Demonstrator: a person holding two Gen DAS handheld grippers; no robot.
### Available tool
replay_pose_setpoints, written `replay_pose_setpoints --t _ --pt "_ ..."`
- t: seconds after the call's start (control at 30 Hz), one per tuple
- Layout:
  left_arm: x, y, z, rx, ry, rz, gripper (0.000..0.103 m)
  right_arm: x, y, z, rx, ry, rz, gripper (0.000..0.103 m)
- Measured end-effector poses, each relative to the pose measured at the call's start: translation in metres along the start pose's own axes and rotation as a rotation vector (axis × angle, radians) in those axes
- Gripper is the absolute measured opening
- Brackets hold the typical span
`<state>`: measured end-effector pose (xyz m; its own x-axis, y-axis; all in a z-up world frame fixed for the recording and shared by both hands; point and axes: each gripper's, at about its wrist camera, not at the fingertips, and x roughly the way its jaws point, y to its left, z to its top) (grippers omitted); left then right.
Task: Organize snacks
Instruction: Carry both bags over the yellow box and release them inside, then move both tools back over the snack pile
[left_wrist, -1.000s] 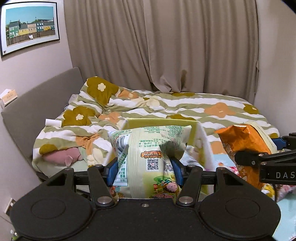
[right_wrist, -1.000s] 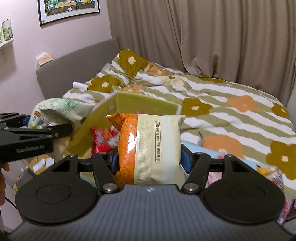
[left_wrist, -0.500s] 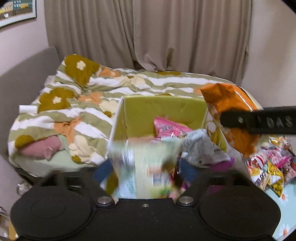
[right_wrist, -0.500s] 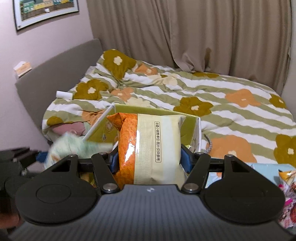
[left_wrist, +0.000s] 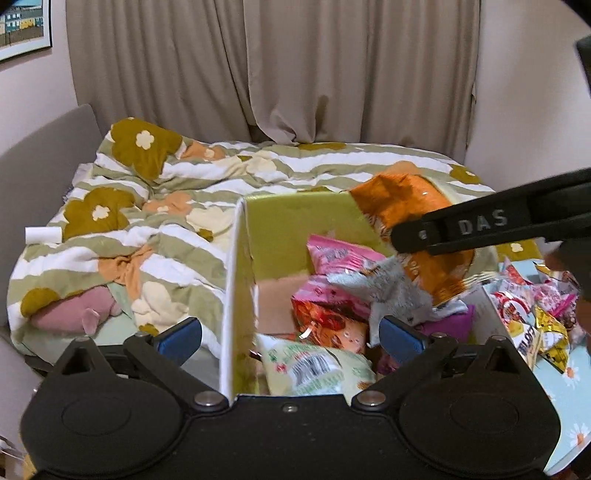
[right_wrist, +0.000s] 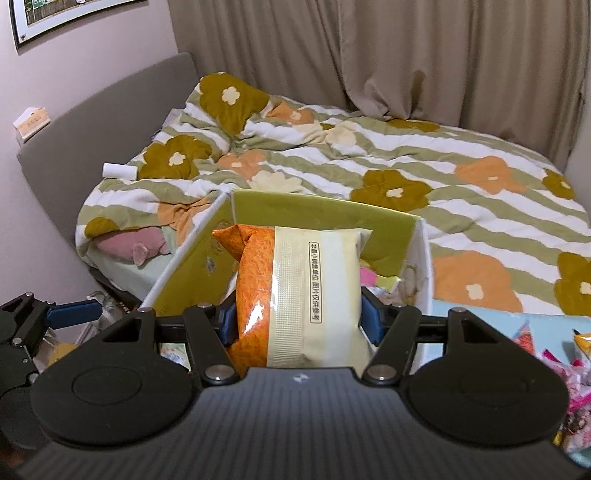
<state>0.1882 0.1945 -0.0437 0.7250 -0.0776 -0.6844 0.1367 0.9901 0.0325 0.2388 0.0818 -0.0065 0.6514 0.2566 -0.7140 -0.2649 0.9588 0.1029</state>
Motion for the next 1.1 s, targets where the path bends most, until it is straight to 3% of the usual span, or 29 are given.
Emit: replay_pose_setpoints --t 0.3,0.33,0.4,0.57,0.8,1.1 --pt "0.017 0.012 0.012 -0.013 0.021 0.055 0.103 0.052 0.009 0.031 -0.021 0.059 0.081 0.080" --pt "0.020 0.013 0.012 -0.020 0.031 0.056 0.103 0.059 0.010 0.033 -0.021 0.063 0.092 0.082" --pt "0.024 0.015 0.010 -0.030 0.047 0.057 0.103 0.066 0.010 0.035 -0.005 0.050 0.109 0.103" --pt "0.029 0.016 0.007 -0.042 0.072 0.061 0.103 0.072 0.006 0.033 0.011 0.031 0.127 0.103" --pt "0.020 0.015 0.007 -0.042 0.060 0.056 0.103 0.061 0.005 0.027 0.007 0.029 0.117 0.103" --pt "-0.015 0.009 0.012 -0.013 -0.020 0.065 0.103 0.006 0.005 0.023 0.017 -0.050 0.080 0.103"
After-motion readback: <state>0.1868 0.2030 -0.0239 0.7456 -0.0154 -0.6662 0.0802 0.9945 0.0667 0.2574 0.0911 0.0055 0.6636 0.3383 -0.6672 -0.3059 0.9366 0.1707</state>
